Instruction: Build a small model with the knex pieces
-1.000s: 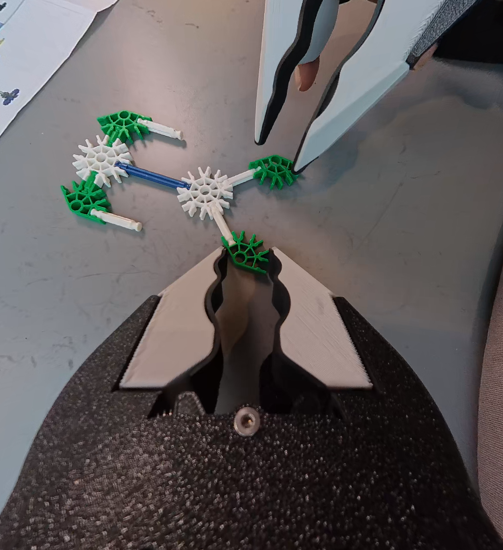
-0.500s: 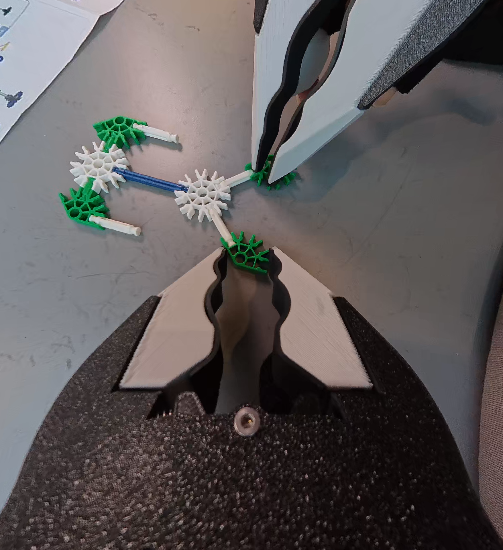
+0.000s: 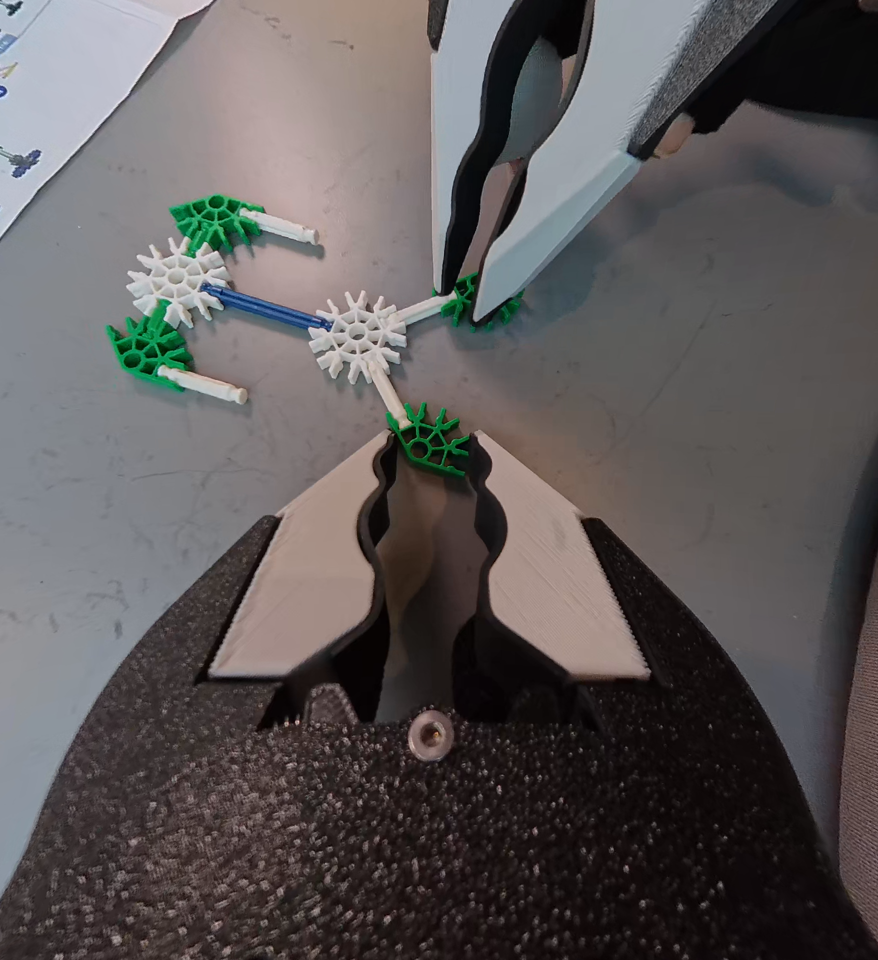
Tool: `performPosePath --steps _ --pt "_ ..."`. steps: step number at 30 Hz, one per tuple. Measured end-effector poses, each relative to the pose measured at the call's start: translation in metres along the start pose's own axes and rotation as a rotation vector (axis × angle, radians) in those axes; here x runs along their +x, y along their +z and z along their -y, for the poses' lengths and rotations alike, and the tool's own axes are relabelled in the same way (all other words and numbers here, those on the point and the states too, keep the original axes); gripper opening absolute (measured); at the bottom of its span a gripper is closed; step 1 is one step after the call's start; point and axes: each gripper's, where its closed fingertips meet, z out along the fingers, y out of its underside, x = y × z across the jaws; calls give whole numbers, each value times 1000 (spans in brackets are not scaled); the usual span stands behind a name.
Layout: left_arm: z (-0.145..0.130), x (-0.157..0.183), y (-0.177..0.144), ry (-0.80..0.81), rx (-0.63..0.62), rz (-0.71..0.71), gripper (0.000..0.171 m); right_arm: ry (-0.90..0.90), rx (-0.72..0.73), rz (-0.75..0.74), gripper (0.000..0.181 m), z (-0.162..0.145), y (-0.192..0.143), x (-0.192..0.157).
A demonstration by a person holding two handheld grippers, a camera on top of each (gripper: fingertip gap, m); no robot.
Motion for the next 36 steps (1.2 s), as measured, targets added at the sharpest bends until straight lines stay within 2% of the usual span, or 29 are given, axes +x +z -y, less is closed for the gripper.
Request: performPosePath --steps 4,7,14,24,27,28,30,33,36 --pt "0 0 0 0 0 1 26 -11 -6 -64 7 3 -10 10" --pt "0 0 0 1 1 2 26 -22 -56 -73 1 -5 -5 10" --pt "0 0 0 4 3 6 26 -29 -144 -79 0 -9 3 8" --pt "0 0 0 23 2 10 26 18 -213 55 0 -7 4 9" --pt "-1 -1 0 20 -3 12 26 15 -155 77 0 -6 4 8" --pt "-1 -2 -1 17 -2 12 26 26 -120 97 3 -6 3 8" --pt "-1 -3 -1 16 0 19 26 72 -27 128 30 -1 -2 6" --pt "-2 -7 -2 16 4 20 26 17 -1 40 35 -11 -8 15" --pt "-2 -9 -3 12 6 16 26 -7 -8 40 39 -20 -4 6"
